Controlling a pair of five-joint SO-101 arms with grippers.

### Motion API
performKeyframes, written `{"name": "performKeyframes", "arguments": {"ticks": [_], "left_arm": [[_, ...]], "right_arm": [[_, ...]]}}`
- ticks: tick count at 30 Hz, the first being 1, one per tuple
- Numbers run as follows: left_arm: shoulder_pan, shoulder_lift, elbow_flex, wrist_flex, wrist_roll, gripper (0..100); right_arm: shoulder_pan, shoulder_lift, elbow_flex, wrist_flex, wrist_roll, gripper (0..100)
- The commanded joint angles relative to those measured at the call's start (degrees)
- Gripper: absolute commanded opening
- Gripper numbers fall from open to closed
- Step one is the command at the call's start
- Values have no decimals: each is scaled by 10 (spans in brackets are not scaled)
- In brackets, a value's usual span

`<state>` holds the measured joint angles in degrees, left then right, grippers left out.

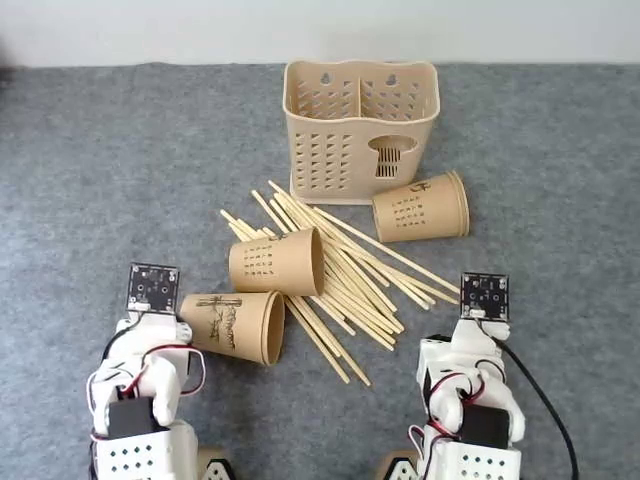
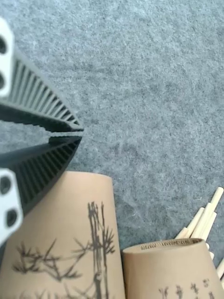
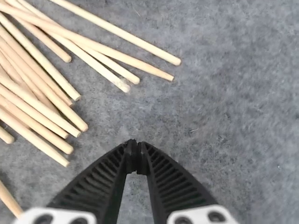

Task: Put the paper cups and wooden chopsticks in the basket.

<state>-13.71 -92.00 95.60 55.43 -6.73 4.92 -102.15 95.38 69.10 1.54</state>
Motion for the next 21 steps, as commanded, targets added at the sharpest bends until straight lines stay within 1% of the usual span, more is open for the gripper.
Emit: {"name": "performKeyframes", "arguments": {"ticks": [1, 4, 12, 14, 17, 19, 21], "left_arm": [[-19, -4, -78, -10, 3, 15], [-27, -4, -122, -10, 4, 15], [-17, -4, -211, -1, 4, 15], [15, -4, -247, 21, 4, 16], [93, 0, -317, 100, 3, 24], [151, 1, -363, 156, 3, 68], [190, 2, -395, 185, 4, 111]], "right_arm": [[32, -7, -47, 1, 5, 11], [50, -7, -110, 1, 5, 11], [52, -7, -209, 1, 1, 12], [49, -6, -225, 1, 5, 12], [48, 0, -256, 8, 6, 12], [47, 0, -277, 24, 6, 12], [28, 0, -295, 48, 6, 11]]}}
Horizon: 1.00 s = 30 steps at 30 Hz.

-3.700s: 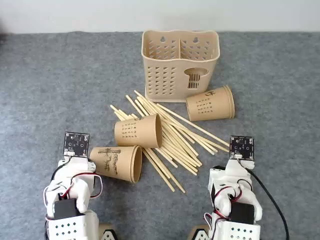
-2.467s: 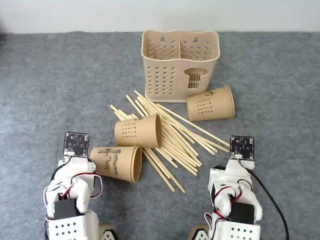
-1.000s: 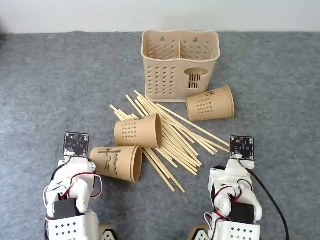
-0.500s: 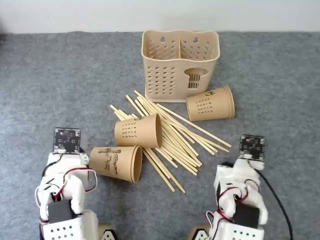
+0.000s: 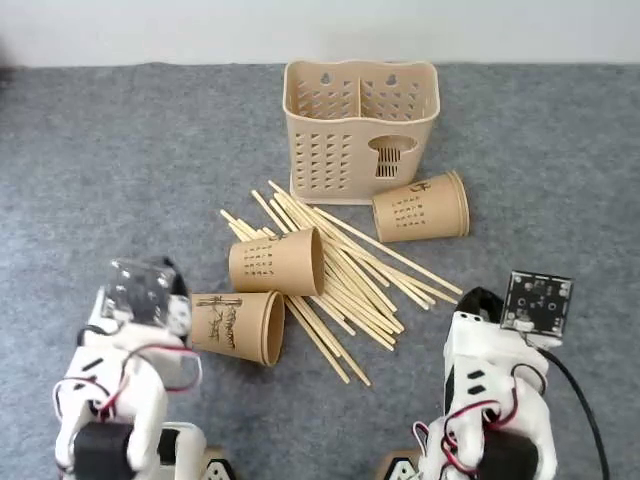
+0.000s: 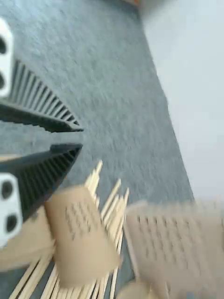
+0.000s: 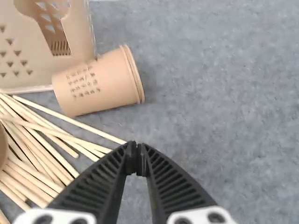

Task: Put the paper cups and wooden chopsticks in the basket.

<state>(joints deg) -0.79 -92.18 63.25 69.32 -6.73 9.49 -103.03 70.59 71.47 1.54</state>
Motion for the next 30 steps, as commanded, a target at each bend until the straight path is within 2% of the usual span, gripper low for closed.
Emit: {"name": "performKeyframes", "arguments": {"ticks": [1, 4, 8, 14, 17, 20, 30], "left_arm": [[68, 4, -80, 53, 4, 121], [82, 44, -93, 58, -1, 124], [112, 175, -127, 88, -27, 126], [150, 382, -262, 146, -26, 130], [174, 451, -307, 174, -26, 179], [185, 506, -318, 182, -11, 220], [185, 629, -294, 157, -8, 221]], "right_arm": [[-29, 9, -52, 36, 6, 9], [-44, 14, -54, 45, 6, 9], [-48, 65, -58, 44, 6, 11], [-48, 159, -88, 47, 6, 11], [-48, 177, -94, 48, 6, 11], [-48, 178, -93, 49, 6, 11], [-48, 178, -91, 49, 5, 11]]}}
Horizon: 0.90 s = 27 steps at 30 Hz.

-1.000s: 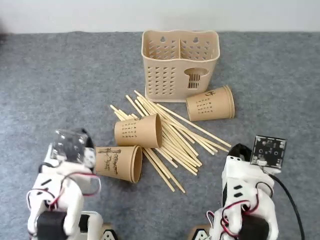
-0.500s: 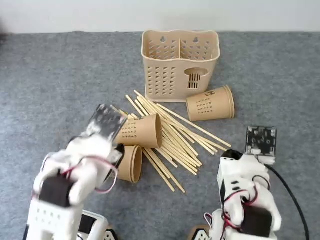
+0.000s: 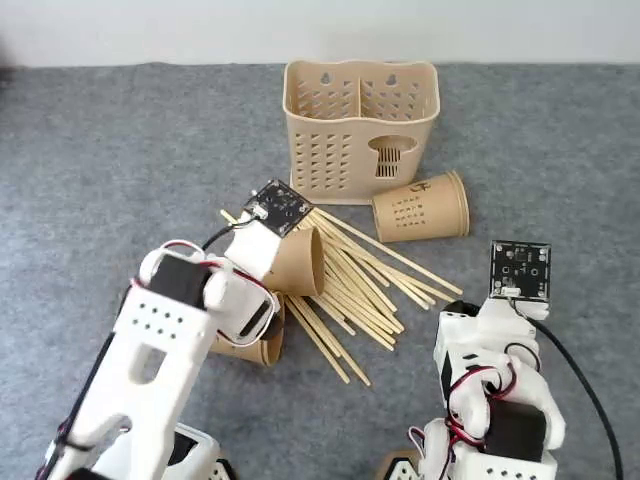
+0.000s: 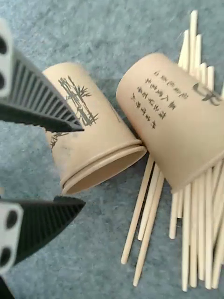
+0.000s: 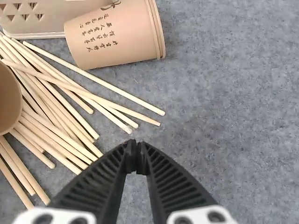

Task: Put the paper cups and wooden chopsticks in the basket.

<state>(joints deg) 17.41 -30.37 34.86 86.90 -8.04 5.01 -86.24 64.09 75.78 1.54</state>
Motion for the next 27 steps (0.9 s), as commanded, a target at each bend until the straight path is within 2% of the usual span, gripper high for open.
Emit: {"name": "performKeyframes", "arguments": {"ticks": [1, 5, 8, 14, 17, 23, 27], "left_arm": [[3, 12, 5, -33, 5, 221], [2, 12, 73, -91, 6, 211], [2, 12, 98, -115, 4, 149], [4, 11, 98, -114, 2, 19], [7, 11, 98, -112, -4, 14], [-2, 11, 32, -50, -11, 14], [-42, 11, -64, 8, -11, 14]], "right_arm": [[-2, 10, -26, 6, 5, 11], [0, 10, -26, 6, 5, 11], [0, 10, -26, 6, 5, 11], [0, 10, -26, 6, 5, 11], [0, 10, -26, 6, 5, 10], [1, 10, -26, 6, 5, 10], [1, 10, -26, 6, 5, 10]]}}
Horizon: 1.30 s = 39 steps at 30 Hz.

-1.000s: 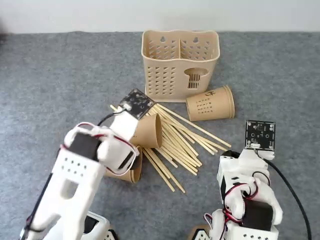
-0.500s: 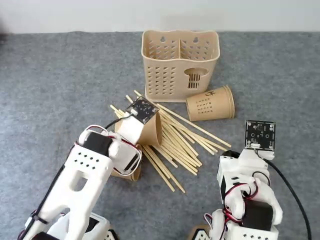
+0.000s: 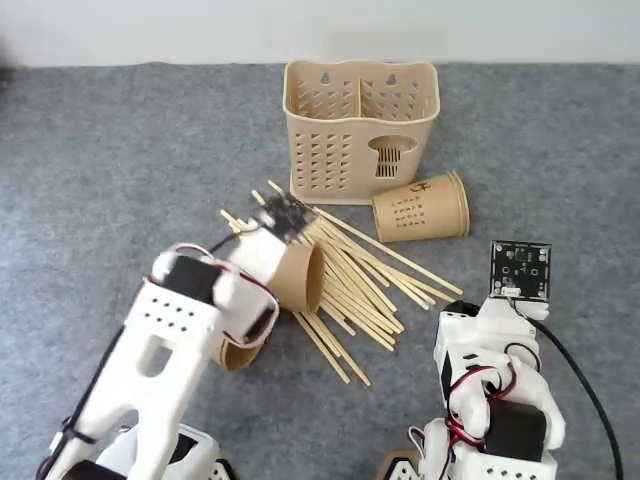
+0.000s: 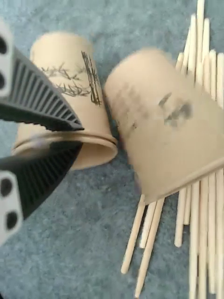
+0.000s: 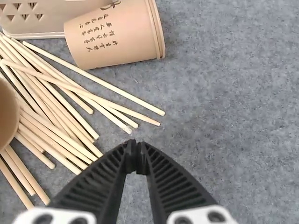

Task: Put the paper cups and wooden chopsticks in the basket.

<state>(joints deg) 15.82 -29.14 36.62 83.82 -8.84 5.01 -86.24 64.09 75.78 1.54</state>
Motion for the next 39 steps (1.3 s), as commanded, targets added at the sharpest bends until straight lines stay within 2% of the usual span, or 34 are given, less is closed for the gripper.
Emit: {"name": "performKeyframes", "arguments": {"ticks": [1, 8, 15, 19, 23, 27, 30, 36, 39], "left_arm": [[-40, -2, -105, 49, -3, 14], [-120, 0, -201, 92, -27, 13], [-203, 4, -153, 45, -33, 13], [-209, -1, -138, 44, -53, 13], [-156, -1, -152, 101, -55, 15], [-47, -2, -151, 169, -54, 19], [0, -18, -122, 167, -51, 64], [62, -141, -57, 164, -50, 239], [72, -199, -36, 152, -50, 247]], "right_arm": [[1, 10, -26, 6, 5, 10], [-2, 10, -26, 3, 5, 11], [-3, 10, -26, 1, 5, 11], [-3, 10, -26, 3, 5, 11], [-3, 10, -26, 2, 5, 11], [-3, 10, -26, 2, 6, 12], [-2, 10, -26, 7, 33, 12], [2, 10, -26, 16, 54, 12], [1, 10, -26, 17, 54, 12]]}}
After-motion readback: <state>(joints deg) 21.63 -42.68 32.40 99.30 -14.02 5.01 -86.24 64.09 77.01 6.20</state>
